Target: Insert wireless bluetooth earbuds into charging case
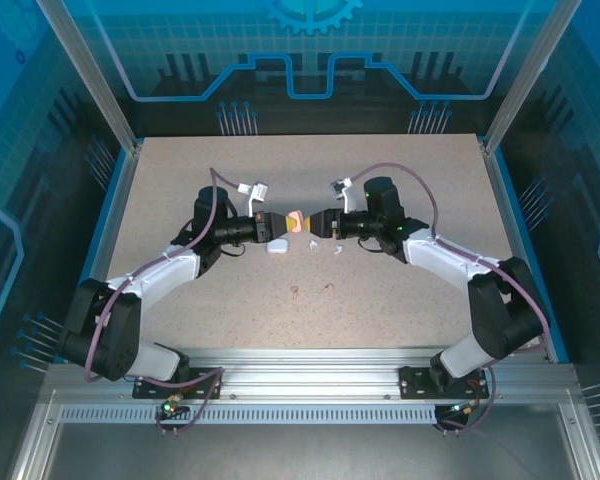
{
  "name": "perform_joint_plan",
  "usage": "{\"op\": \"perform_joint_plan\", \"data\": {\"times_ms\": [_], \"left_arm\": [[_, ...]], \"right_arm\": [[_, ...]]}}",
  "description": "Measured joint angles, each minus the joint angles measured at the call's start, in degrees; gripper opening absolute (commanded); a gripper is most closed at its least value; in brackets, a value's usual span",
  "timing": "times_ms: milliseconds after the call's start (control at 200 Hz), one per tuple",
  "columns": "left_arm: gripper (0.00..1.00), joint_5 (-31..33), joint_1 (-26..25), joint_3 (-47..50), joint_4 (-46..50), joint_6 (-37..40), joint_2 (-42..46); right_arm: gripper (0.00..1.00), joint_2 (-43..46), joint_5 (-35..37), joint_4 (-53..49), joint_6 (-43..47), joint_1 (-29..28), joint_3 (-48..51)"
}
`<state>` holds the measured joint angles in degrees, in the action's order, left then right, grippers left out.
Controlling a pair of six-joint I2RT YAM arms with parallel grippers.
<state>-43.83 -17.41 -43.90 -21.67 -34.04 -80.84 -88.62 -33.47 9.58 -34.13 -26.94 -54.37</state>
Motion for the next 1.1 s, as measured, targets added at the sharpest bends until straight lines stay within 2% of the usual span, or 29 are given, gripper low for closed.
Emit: {"op": "perform_joint_plan", "data": {"times_ms": [215,840,950,1100], "left_arm": [[0.00,0.00,-0.13,0.00,-0.48,-0.15,0.00],[0.00,0.87,-0.55,0.02,-0.74,-0.13,0.00],[0.00,0.92,-0.55,0.02,-0.79,-0.15,0.00],[0.00,1.18,-0.55,0.02,-0.76,-0.15,0.00]], "right_arm": [[0.48,-1.68,0.22,0.79,-0.52,-1.25,0.00],[0.38,-3.58,0.44,1.60,-1.49,-1.07,-2.12],[0.29,-3.89,0.20,1.64,-1.70,-1.07,-2.38],[0.08,-4.11,-1.03,2.16,-2.16,-1.14,-2.69]]}}
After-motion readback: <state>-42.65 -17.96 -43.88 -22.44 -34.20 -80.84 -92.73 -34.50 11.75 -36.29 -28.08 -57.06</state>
